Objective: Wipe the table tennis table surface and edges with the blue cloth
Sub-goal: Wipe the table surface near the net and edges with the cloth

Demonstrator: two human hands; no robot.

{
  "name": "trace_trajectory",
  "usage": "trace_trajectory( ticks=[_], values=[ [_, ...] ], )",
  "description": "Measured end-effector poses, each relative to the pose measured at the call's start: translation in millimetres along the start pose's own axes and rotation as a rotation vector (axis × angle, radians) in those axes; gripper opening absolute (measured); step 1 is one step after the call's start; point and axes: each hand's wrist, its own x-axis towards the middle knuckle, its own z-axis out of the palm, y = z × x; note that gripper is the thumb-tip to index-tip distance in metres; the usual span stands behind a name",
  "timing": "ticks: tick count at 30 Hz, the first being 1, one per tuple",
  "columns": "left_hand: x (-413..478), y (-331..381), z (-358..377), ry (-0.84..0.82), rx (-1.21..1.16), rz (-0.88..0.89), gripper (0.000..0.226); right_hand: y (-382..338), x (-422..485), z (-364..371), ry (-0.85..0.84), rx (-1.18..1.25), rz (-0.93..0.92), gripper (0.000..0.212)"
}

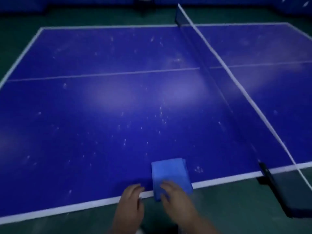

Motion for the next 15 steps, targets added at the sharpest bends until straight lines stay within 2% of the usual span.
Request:
trace_trajectory(
  ticks=[2, 4, 8, 10, 15],
  values=[
    [11, -2, 17, 0.033, 0.004, -0.003, 0.035, -13, 30, 8, 0.159, -0.081, -0.054, 0.046],
    [20, 0, 32, -0.002, 0.029, -0.068, 0.039, -16, 57, 12, 0.184, -0.269, -0.008, 0.055],
    [27, 12, 70, -0.033, 0.045, -0.100, 0.044, 37, 71, 39, 0.191, -0.351, -0.070, 0.058],
    [36, 22, 88, -0.027, 0.069, -0.032, 0.047, 77, 62, 39, 0.195, -0.376, -0.105, 0.058],
    [57, 41, 132, -0.105, 0.225, 0.179, 0.048, 196, 51, -25, 0.271, -0.393, 0.026, 0.063]
  ],
)
